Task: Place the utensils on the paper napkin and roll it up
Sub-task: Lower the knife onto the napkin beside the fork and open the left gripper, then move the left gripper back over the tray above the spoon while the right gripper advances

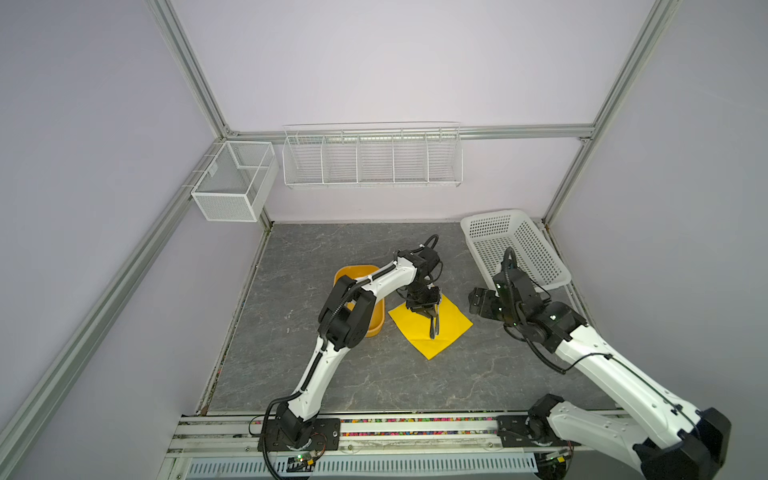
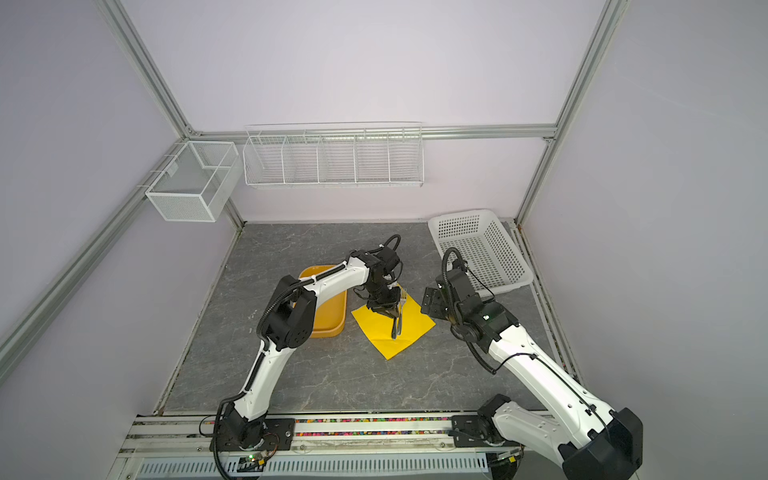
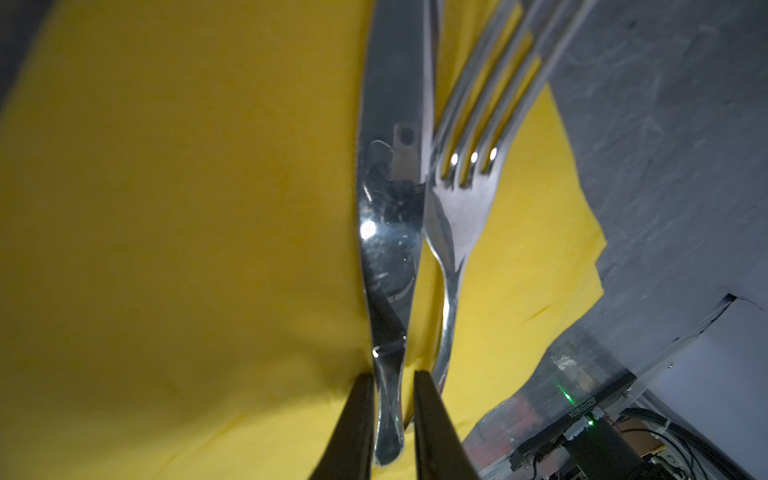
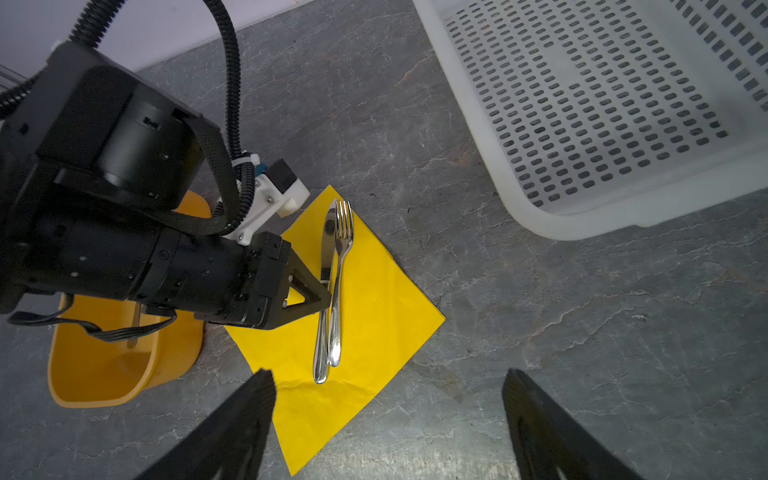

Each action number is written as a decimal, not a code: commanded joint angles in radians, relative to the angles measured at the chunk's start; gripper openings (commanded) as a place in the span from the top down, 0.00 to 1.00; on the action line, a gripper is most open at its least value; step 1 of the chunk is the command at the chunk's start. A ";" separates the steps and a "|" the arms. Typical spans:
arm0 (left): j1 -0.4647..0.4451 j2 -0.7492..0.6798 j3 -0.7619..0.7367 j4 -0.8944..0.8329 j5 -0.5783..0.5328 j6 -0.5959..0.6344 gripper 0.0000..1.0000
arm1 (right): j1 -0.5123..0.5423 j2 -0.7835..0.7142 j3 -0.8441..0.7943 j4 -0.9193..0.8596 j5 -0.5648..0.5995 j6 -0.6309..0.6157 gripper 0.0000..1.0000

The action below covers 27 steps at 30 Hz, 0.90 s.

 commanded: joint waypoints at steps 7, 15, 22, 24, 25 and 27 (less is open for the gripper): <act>-0.005 -0.082 0.026 -0.038 -0.093 0.008 0.77 | -0.004 0.002 0.004 0.006 -0.006 -0.015 0.11; 0.000 -0.271 -0.067 0.048 -0.260 0.016 0.79 | -0.004 -0.003 0.000 0.111 -0.057 -0.033 0.11; 0.119 -0.502 -0.342 0.154 -0.361 -0.017 0.81 | 0.002 0.021 -0.052 0.345 -0.238 -0.105 0.11; 0.185 -0.560 -0.436 0.182 -0.333 -0.017 0.77 | 0.004 0.063 -0.023 0.373 -0.402 -0.173 0.11; 0.224 -0.583 -0.481 0.189 -0.314 -0.009 0.76 | 0.007 0.104 0.007 0.369 -0.472 -0.185 0.11; 0.288 -0.604 -0.536 0.178 -0.293 0.014 0.76 | 0.029 0.178 0.063 0.340 -0.514 -0.187 0.11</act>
